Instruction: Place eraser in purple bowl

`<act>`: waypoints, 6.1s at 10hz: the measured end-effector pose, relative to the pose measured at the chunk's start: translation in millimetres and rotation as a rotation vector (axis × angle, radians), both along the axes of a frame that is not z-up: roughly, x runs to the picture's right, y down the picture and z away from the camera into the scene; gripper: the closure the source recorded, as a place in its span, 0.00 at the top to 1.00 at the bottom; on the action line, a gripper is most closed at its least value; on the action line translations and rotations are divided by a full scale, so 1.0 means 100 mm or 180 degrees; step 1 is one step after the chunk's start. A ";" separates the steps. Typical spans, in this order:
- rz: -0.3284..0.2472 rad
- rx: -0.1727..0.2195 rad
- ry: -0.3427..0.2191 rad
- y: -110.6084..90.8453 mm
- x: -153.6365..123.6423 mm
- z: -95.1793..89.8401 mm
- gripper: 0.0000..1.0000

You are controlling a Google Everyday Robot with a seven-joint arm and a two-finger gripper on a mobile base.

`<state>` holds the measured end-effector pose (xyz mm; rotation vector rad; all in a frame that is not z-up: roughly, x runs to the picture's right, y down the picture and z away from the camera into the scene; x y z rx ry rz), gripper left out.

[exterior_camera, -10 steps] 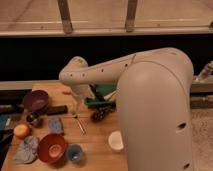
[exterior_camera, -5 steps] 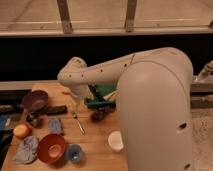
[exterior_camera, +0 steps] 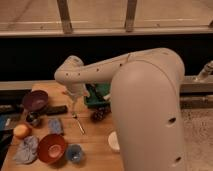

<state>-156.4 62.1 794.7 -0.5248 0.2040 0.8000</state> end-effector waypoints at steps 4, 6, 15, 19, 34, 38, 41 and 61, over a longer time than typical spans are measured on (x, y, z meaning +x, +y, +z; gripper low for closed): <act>-0.0397 0.0048 -0.0443 -0.22 -0.76 0.30 0.62; -0.0557 0.0055 -0.0752 -0.26 -1.02 0.39 0.62; -0.0569 -0.0276 -0.1139 0.22 -1.35 0.53 0.62; -0.0544 -0.0433 -0.1317 0.36 -1.45 0.63 0.62; -0.0691 -0.0738 -0.1433 0.67 -1.68 0.96 0.08; -0.0546 -0.0480 -0.1275 0.40 -1.45 0.76 0.00; -0.0426 -0.0197 -0.1058 0.07 -1.14 0.49 0.00; -0.0371 0.0650 -0.2511 -1.11 -2.51 0.63 0.00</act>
